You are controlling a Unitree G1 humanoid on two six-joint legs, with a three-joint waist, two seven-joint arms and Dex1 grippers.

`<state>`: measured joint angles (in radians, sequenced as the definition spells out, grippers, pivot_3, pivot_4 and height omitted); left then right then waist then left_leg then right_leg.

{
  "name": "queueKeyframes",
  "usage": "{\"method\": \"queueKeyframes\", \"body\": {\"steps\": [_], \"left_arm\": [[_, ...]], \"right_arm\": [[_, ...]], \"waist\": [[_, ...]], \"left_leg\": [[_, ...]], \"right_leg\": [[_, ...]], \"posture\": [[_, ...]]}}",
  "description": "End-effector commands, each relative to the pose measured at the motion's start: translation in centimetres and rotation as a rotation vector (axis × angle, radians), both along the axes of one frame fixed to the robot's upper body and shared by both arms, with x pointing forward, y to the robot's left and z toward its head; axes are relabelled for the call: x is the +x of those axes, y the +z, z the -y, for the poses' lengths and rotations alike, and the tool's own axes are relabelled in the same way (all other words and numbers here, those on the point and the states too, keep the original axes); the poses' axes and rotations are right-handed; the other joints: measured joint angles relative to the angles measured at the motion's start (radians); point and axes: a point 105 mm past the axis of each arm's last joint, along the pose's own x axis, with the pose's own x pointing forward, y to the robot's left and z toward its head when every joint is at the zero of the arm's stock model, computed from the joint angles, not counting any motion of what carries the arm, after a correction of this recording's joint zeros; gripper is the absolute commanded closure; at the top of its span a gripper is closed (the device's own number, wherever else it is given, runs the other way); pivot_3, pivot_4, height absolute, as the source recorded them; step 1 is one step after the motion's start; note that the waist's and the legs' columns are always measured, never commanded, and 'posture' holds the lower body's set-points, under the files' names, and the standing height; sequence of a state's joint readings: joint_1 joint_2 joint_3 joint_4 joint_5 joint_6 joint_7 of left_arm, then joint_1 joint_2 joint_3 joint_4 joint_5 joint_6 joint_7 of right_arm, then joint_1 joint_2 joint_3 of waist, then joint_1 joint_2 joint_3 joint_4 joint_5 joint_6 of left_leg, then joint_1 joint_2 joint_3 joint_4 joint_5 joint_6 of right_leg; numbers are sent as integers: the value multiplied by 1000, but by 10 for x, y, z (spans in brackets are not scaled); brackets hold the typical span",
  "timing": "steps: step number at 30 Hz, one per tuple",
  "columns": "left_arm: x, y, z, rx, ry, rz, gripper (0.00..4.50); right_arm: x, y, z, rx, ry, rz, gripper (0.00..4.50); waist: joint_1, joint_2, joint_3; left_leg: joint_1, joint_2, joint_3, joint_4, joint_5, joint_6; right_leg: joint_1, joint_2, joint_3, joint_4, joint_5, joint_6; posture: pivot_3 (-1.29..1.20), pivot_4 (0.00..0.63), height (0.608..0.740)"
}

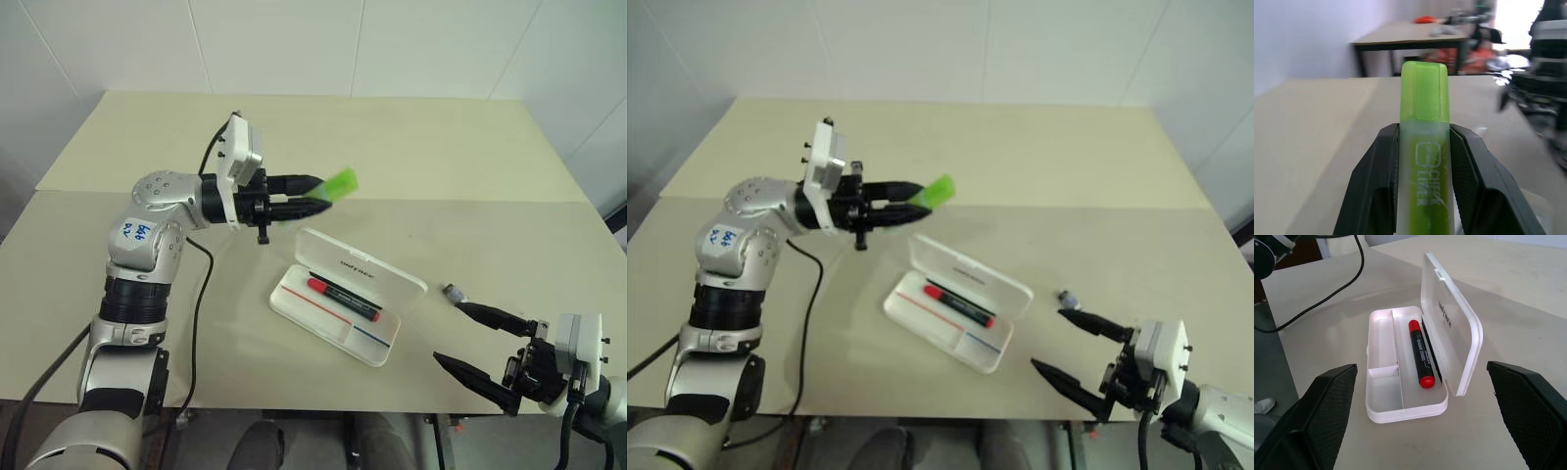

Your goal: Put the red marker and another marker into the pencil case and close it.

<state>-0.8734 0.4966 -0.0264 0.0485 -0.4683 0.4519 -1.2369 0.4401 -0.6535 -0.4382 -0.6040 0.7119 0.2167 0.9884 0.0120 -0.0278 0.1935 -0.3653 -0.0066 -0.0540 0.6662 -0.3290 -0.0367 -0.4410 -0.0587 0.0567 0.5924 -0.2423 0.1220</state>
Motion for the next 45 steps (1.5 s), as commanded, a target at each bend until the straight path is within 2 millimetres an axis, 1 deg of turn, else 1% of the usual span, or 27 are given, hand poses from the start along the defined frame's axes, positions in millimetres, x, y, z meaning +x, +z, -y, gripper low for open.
{"method": "queueKeyframes", "body": {"steps": [1, 3, 5, 7, 9, 11, 17, 23, 29, 32, 37, 40, 45], "left_arm": [[-13, 2, 1, 80, -127, 90, 3415], [-20, -6, 0, 142, -198, 106, 3415], [-24, -9, -1, 168, -230, 112, 3415], [-27, -16, -2, 215, -261, 116, 3415], [-29, -28, -3, 281, -291, 126, 3415], [-29, -43, -5, 348, -296, 145, 3415], [-25, -78, -11, 485, -312, 168, 3415], [-23, -104, -14, 573, -339, 196, 3415], [-17, -120, -10, 601, -337, 237, 3415], [-15, -122, -5, 587, -331, 245, 3415], [-10, -124, 2, 562, -332, 311, 3415], [-7, -125, 4, 557, -330, 335, 3415], [3, -128, 6, 577, -301, 379, 3415]], "right_arm": [[-1, 9, -5, -3, 3, 55, 0], [-1, 8, -6, -2, -5, 58, 0], [-2, 8, -6, -1, -10, 58, 0], [-3, 7, -7, 1, -14, 57, 0], [-3, 6, -8, 4, -20, 56, 0], [-3, 5, -8, 4, -26, 55, 0], [-4, 3, -10, 4, -33, 56, 0], [-3, 3, -11, 4, -37, 56, 0], [-4, 2, -11, 4, -40, 54, 0], [-4, 2, -12, 4, -42, 52, 0], [-4, 1, -13, 5, -45, 50, 0], [-5, 1, -13, 5, -46, 49, 0], [-4, 1, -13, 6, -52, 51, 0]], "waist": [[-1, 0, 0], [-7, 0, 0], [-12, 0, 0], [-13, 0, 0], [-14, 0, 0], [-15, 0, 0], [-14, 0, 0], [-13, 0, 0], [-13, 0, 0], [-13, 0, 0], [-12, 0, 0], [-13, 0, 0], [-12, 0, 0]], "left_leg": [[1, 0, 0, 0, 0, 0], [4, 0, 0, 0, 1, 1], [11, 0, 0, -1, 1, 1], [12, 0, 0, -1, 1, 2], [12, 0, 1, 0, 1, 2], [12, 0, 1, 0, 1, 2], [13, 1, 1, -1, 1, 2], [13, 1, 1, -1, 1, 2], [13, 1, 1, -1, 1, 3], [13, 1, 1, -1, 1, 3], [13, 1, 1, -1, 1, 3], [12, 1, 1, 0, 1, 3], [13, 1, 1, 0, 1, 3]], "right_leg": [[1, 0, 0, -1, 0, 0], [4, 0, 1, -1, 0, 0], [13, 1, 1, -2, -2, -4], [15, 1, 1, -3, -3, -6], [15, 1, 2, -3, -3, -6], [15, 1, 2, -2, -3, -5], [14, 1, 2, -1, -1, -1], [14, 1, 2, -1, -1, -1], [14, 1, 2, -1, -1, -1], [14, 1, 2, -1, -1, -1], [14, 1, 2, -1, 0, -1], [14, 1, 2, -1, 0, -1], [14, 1, 2, 0, 0, 0]], "posture": [[0, 150, 740], [0, 150, 740], [0, 150, 740], [0, 150, 740], [0, 150, 740], [0, 150, 740], [0, 150, 740], [0, 150, 740], [0, 150, 740], [0, 150, 740], [0, 150, 740], [0, 150, 740], [0, 150, 740]]}}
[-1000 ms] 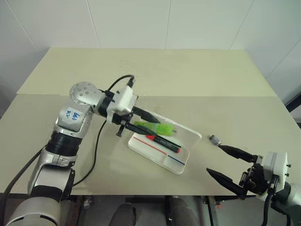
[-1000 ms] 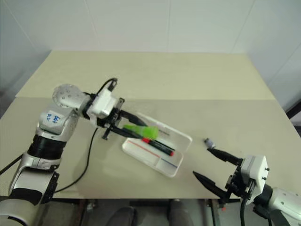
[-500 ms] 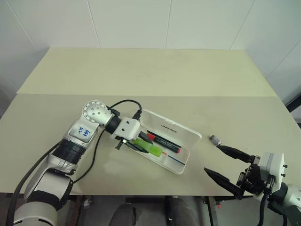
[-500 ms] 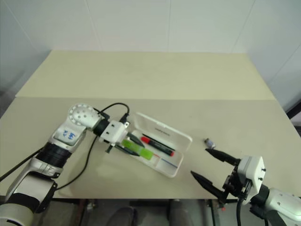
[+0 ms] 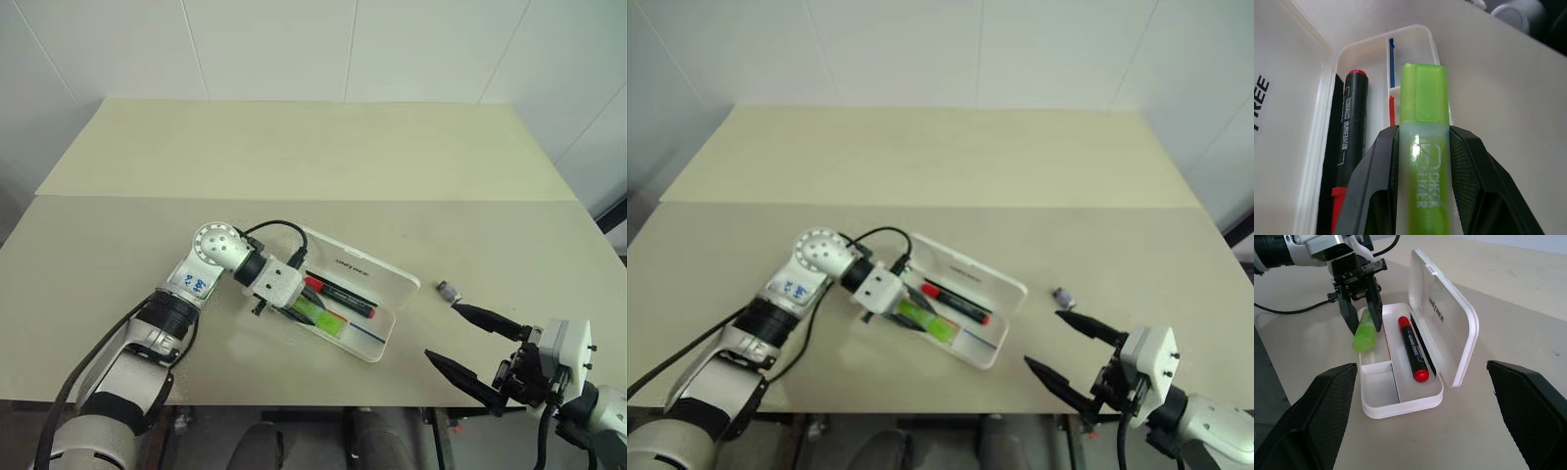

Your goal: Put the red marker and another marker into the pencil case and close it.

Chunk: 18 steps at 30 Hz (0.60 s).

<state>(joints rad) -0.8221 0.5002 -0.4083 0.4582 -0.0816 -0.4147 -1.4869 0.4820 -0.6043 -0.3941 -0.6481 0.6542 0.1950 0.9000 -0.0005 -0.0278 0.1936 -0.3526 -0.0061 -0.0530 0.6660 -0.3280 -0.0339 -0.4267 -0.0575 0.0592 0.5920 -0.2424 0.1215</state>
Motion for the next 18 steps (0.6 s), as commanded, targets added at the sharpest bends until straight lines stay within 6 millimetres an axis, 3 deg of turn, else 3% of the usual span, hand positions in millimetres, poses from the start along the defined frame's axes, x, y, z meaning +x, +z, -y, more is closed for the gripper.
{"method": "queueKeyframes", "body": {"steps": [1, 8, 9, 17, 18], "left_arm": [[8, 8, 3, -13, 4, 60, 3415], [11, 9, 6, -20, 6, 69, 3415], [11, 8, 6, -19, 6, 64, 2671], [5, 11, 7, -35, -4, 32, 48], [4, 11, 7, -35, -4, 32, 48]], "right_arm": [[-3, 9, -7, 1, 20, 50, 0], [-3, 8, -8, 3, 14, 49, 0], [-3, 8, -7, 3, 13, 49, 0], [-1, 8, -7, -3, 14, 50, 0], [-1, 8, -7, -4, 14, 50, 0]], "waist": [[0, 0, 0], [1, 0, 0], [1, 0, 0], [-2, 0, 0], [-1, 0, 0]], "left_leg": [[0, 0, 0, 0, 0, 0], [0, 0, 0, 0, 0, 0], [0, 0, 0, 0, 0, 0], [0, 0, 0, 0, 0, 1], [0, 0, 0, 0, 0, 1]], "right_leg": [[0, 0, 0, 0, 0, 0], [0, 0, 0, 1, 0, 0], [0, 0, 0, 1, 0, 0], [0, 0, 0, 1, 0, 0], [0, 0, 0, 1, 0, 0]], "posture": [[0, 150, 740], [0, 150, 740], [0, 150, 740], [0, 150, 740], [0, 150, 740]]}}
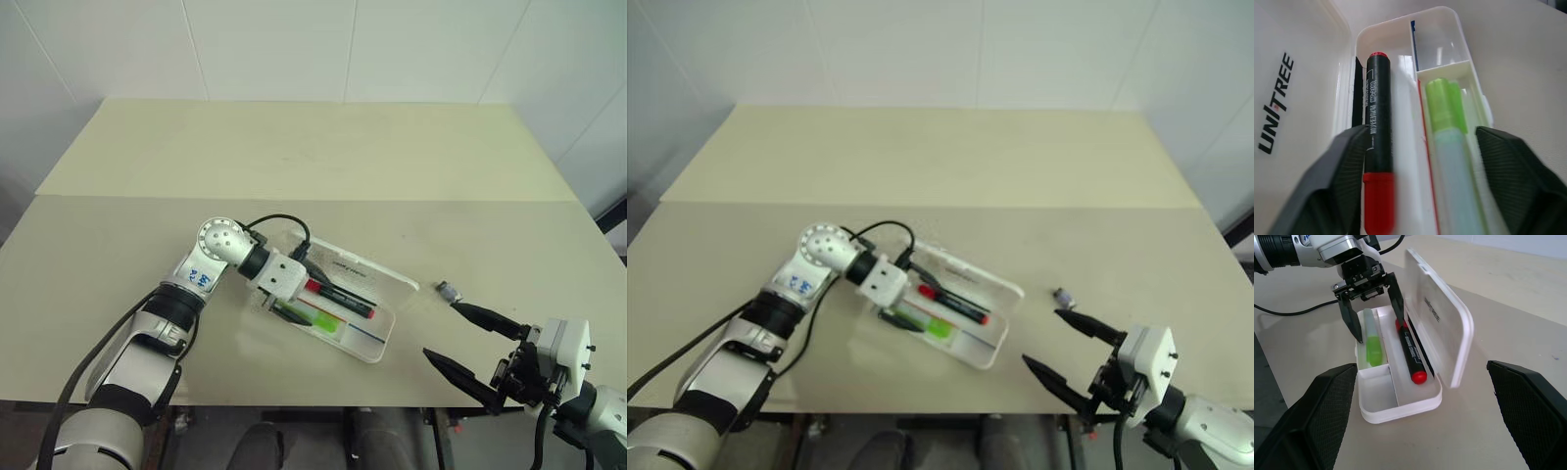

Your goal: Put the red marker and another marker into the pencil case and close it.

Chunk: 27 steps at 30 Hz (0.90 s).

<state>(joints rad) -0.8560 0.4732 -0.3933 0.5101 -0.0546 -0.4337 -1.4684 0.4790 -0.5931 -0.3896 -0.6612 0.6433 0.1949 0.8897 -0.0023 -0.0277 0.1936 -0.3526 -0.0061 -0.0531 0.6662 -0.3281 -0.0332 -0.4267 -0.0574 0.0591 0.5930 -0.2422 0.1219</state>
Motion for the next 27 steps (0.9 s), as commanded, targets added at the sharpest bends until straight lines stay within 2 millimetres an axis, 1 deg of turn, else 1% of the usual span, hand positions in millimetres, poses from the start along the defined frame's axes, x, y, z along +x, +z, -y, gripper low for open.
{"method": "queueKeyframes", "body": {"steps": [1, 5, 11, 17, 23, 27], "left_arm": [[-4, 7, 2, -22, -23, 9, 48], [-12, 13, 5, -66, -37, -14, 48], [-14, 15, 4, -70, -31, -14, 48], [-20, 26, 8, -99, -38, -23, 48], [-30, 37, 13, -131, -55, -46, 48], [-30, 38, 13, -132, -44, -55, 48]], "right_arm": [[-1, 7, -4, -5, 19, 38, 0], [1, 6, -5, -7, 26, 38, 0], [3, 7, -4, -8, 32, 40, 0], [5, 7, -3, -12, 36, 41, 0], [5, 7, -5, -11, 39, 40, 0], [6, 7, -5, -9, 39, 42, 0]], "waist": [[1, 0, 0], [1, 0, 0], [2, 0, 0], [2, 0, 0], [1, 0, 0], [1, 0, 0]], "left_leg": [[0, 0, 0, 0, 0, 0], [0, 0, 0, 0, 0, 0], [0, 0, 0, 0, 0, 0], [0, 0, 0, 1, 0, 0], [0, 0, -1, 1, 0, 0], [1, 0, 0, 1, 0, 0]], "right_leg": [[0, 0, 0, 0, 0, 0], [0, 0, 0, 0, 0, 0], [0, 0, 0, 1, 0, 0], [0, 0, 0, 1, 0, 0], [0, 0, 0, 2, 0, 0], [0, 0, 0, 2, 0, 0]], "posture": [[0, 150, 740], [0, 150, 740], [0, 150, 740], [0, 150, 740], [0, 150, 740], [0, 150, 740]]}}
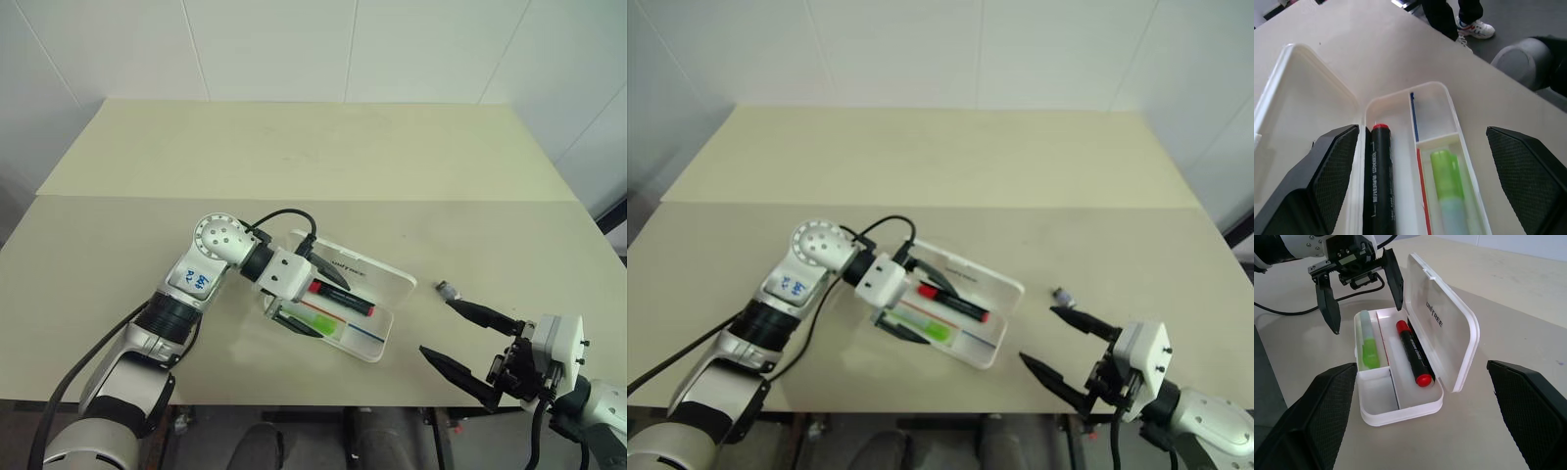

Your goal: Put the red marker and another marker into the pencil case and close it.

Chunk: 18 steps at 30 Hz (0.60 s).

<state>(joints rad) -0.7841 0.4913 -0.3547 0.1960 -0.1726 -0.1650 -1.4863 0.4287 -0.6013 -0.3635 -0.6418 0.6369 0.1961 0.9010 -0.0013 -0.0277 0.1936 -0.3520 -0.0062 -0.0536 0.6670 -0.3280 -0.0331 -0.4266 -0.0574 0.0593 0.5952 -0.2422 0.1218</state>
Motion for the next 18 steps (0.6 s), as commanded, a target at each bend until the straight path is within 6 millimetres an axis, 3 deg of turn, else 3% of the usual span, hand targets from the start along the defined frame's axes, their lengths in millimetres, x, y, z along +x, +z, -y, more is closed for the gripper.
{"method": "queueKeyframes", "body": {"steps": [1, 18], "left_arm": [[-3, 10, -2, -28, -2, 23, 48], [-26, 52, 4, -195, -1, -101, 48]], "right_arm": [[0, 5, -1, -8, 7, 26, 0], [2, 4, 0, -14, 9, 23, 0]], "waist": [[0, 0, 0], [0, 0, 0]], "left_leg": [[0, 0, 0, 0, 0, 0], [0, 0, 0, 0, 0, 0]], "right_leg": [[0, 0, 0, 0, 0, 0], [0, 0, 0, 1, 0, 0]], "posture": [[0, 150, 740], [0, 150, 740]]}}
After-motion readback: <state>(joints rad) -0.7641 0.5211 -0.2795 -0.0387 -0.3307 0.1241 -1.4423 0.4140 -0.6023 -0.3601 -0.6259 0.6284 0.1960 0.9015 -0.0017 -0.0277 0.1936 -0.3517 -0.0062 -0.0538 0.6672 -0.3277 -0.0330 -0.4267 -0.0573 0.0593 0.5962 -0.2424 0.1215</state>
